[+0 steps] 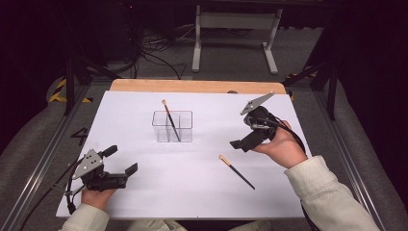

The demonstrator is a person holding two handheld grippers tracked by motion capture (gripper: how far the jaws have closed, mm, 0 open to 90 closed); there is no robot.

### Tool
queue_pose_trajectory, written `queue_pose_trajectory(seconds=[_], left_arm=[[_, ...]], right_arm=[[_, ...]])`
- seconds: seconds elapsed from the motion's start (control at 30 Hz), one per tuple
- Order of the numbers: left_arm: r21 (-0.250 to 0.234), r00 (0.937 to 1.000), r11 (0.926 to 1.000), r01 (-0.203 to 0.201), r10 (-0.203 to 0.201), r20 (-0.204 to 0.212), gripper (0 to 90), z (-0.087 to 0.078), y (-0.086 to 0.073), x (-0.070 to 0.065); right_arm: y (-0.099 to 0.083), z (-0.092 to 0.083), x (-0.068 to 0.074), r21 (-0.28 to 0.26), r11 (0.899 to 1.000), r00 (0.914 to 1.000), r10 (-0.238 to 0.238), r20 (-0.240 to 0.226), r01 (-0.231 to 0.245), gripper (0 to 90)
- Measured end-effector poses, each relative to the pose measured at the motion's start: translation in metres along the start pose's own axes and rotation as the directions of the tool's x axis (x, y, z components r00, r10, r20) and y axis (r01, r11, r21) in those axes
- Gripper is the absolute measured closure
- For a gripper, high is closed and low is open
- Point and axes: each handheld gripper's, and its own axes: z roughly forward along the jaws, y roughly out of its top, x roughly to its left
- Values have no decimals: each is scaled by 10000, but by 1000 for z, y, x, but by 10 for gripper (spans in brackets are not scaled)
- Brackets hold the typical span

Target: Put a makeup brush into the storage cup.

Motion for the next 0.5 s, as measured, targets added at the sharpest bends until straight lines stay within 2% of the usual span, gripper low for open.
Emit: queue_pose_trajectory(seconds=[0.23, 0.5], left_arm=[[0, 10000, 10000, 10, -10, -20, 2, 0, 0, 0], [2, 10000, 10000, -29, 29, -34, 2, -1, 0, 0]], right_arm=[[0, 5, 2, 596, 9981, 9998, -177, -129, 184, 3], [2, 17, 7, 1302, 9903, 9988, -455, -194, 477, 3]])
